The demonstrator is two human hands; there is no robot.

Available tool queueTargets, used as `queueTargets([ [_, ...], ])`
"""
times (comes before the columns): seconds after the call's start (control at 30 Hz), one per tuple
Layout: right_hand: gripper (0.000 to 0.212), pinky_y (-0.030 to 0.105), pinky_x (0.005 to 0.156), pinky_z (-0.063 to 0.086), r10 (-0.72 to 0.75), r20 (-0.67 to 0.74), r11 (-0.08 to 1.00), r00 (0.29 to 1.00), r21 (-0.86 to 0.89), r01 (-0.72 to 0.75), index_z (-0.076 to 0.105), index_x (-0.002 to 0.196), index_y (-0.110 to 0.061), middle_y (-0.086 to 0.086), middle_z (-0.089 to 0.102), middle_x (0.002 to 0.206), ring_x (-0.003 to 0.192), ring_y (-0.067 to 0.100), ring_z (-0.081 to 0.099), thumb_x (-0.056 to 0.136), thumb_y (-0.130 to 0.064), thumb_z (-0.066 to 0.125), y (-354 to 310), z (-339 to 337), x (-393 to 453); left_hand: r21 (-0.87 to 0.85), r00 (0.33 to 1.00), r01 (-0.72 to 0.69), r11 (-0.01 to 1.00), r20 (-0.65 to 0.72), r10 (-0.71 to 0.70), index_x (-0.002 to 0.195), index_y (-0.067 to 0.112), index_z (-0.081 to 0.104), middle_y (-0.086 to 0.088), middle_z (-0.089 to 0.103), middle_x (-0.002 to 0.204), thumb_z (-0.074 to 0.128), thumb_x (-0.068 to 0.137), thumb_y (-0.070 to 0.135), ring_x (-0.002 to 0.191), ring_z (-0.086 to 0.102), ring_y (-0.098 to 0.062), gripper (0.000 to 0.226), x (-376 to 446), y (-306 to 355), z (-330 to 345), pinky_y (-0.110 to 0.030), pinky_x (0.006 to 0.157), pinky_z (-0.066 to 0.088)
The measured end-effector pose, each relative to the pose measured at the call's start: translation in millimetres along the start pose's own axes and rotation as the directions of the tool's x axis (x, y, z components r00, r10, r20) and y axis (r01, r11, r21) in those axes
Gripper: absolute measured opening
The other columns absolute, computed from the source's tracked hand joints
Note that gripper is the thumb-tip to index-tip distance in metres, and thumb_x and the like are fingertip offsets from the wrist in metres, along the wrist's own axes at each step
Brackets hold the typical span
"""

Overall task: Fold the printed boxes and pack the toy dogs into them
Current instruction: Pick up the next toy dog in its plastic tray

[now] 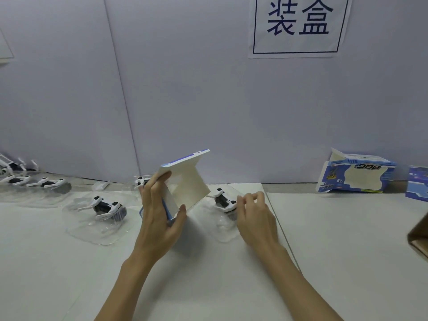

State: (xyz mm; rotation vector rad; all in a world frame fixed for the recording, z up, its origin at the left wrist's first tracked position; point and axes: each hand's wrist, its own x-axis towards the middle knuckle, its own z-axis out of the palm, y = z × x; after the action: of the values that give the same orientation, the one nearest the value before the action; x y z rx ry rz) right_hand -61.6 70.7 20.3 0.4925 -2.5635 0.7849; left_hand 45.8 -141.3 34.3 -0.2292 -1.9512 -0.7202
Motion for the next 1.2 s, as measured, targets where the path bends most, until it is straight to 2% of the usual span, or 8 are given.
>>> queueTargets([
  [0.2,0.03,0.037,0.082,0.048,0.296,0.041,0.955,0.954,0.019,-0.297,0.068,0.099,-0.018,0.008,0.056,0.117,0.098,0.033,0.064,0.099,-0.048,0.062,39,-34,9,-0.012,1.0,-0.006,1.0,0.027,0.007,0.156,0.03,0.027,0.002,0.031,0.159,0.069,0.092,0.024,0.149,0.032,-0.03,0.076,-1,0,4,-0.05,0.12,0.032],
  [0.3,0.042,0.04,0.097,0.043,0.308,0.064,0.949,0.949,0.055,-0.311,0.058,0.116,-0.025,0.009,0.05,0.122,0.114,0.034,0.053,0.087,-0.049,0.077,46,-42,10,0.051,0.99,-0.087,0.995,0.113,0.08,0.158,0.022,0.026,-0.001,0.024,0.167,0.068,0.096,0.028,0.155,0.027,-0.028,0.075,-5,-3,9,-0.057,0.12,0.033],
  [0.43,0.044,0.037,0.106,0.04,0.193,0.2,0.929,0.961,0.278,-0.245,0.056,0.14,-0.025,0.006,0.055,0.136,0.13,0.028,0.052,0.098,-0.024,0.068,51,-39,12,0.09,0.974,-0.102,0.991,0.211,0.082,0.154,0.022,0.034,-0.002,0.016,0.173,0.061,0.101,0.031,0.16,0.012,-0.031,0.061,-12,-10,21,-0.073,0.114,0.031],
  [0.53,0.041,0.028,0.099,0.043,0.183,0.295,0.873,0.938,0.39,-0.293,0.057,0.143,-0.019,0.008,0.064,0.132,0.126,0.024,0.059,0.103,-0.013,0.055,50,-37,11,0.075,0.977,-0.022,0.997,0.214,0.006,0.151,0.018,0.044,0.003,0.016,0.173,0.066,0.101,0.025,0.161,0.008,-0.028,0.055,-18,-16,27,-0.064,0.119,0.031],
  [0.7,0.011,0.036,0.088,0.053,0.295,0.264,0.894,0.918,0.262,-0.363,0.062,0.103,-0.027,-0.002,0.068,0.105,0.096,0.019,0.064,0.098,-0.035,0.059,53,-35,13,0.053,0.989,0.077,0.996,0.126,-0.083,0.108,0.014,0.063,0.006,0.033,0.167,0.067,0.097,0.011,0.16,0.016,-0.022,0.012,-22,-15,31,-0.05,0.119,0.034],
  [0.87,0.042,0.031,0.07,0.05,0.231,0.471,0.869,0.851,0.293,-0.398,0.063,0.107,-0.026,-0.005,0.067,0.1,0.089,0.013,0.066,0.086,-0.061,0.071,54,-30,10,-0.056,0.959,0.213,0.976,0.203,-0.197,0.15,0.039,0.04,0.016,0.04,0.159,0.053,0.091,-0.009,0.154,0.03,-0.015,0.077,-19,-9,27,-0.021,0.116,0.032],
  [1.03,0.019,0.038,0.086,0.06,0.172,0.472,0.851,0.865,0.371,-0.371,0.075,0.107,-0.02,0.002,0.076,0.09,0.077,0.018,0.068,0.097,-0.034,0.067,58,-28,14,-0.05,0.909,0.309,0.95,0.307,-0.28,0.155,0.047,0.025,0.024,0.035,0.157,0.048,0.094,-0.01,0.146,0.038,-0.01,0.087,-22,-15,26,-0.027,0.113,0.035],
  [1.2,0.013,0.02,0.072,0.052,-0.053,0.583,0.8,0.811,0.51,-0.315,0.083,0.099,-0.027,0.001,0.08,0.096,0.08,0.009,0.069,0.098,-0.029,0.07,61,-52,8,-0.002,0.902,0.284,0.959,0.339,-0.266,0.149,0.061,0.02,0.033,0.032,0.152,0.045,0.087,0.005,0.144,0.033,0.001,0.088,-21,-12,27,-0.016,0.113,0.028],
])
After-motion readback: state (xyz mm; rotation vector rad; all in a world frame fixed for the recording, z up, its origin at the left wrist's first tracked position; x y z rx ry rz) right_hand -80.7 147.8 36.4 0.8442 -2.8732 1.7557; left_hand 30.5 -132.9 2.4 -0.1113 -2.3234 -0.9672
